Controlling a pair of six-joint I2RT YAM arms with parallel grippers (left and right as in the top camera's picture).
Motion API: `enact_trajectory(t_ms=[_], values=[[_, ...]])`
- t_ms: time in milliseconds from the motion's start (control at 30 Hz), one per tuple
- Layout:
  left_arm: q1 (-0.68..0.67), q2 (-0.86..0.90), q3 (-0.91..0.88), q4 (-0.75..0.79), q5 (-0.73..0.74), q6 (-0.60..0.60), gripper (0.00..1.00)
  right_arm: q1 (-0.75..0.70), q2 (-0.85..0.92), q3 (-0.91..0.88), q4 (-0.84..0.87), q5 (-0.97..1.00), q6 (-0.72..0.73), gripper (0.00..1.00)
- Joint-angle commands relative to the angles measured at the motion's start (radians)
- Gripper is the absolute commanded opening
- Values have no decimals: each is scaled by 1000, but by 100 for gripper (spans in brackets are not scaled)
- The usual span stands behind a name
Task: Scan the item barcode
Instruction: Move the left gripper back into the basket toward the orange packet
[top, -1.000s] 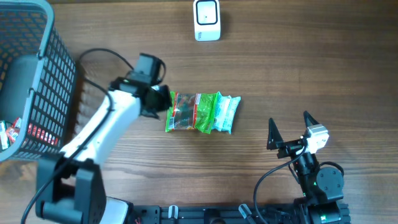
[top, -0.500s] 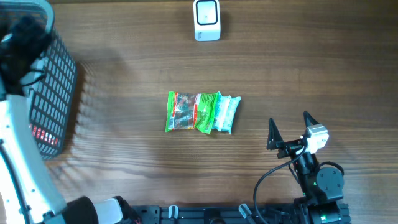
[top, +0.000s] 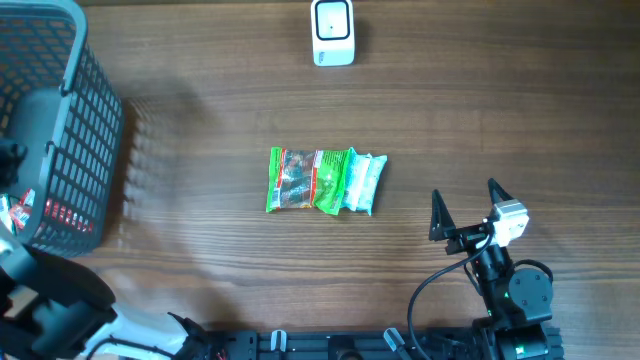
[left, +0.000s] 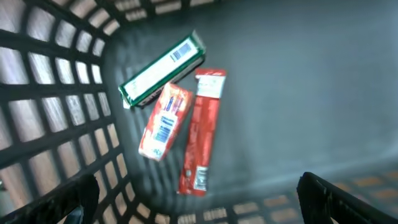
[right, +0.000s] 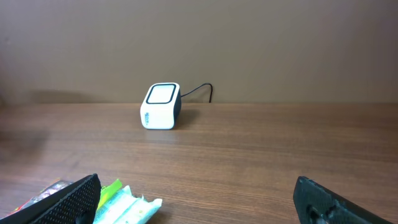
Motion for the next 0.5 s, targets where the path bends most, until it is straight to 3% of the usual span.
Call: enact_trajectory(t_ms=[0, 367, 467], values=[[30, 53, -89, 54, -9, 6, 100, -4, -2, -1, 3, -8, 14, 100], [40, 64, -220, 226, -9, 6, 100, -4, -2, -1, 3, -8, 14, 99], [40, 64, -250, 263, -9, 6, 91, -4, -2, -1, 2, -8, 14, 100]])
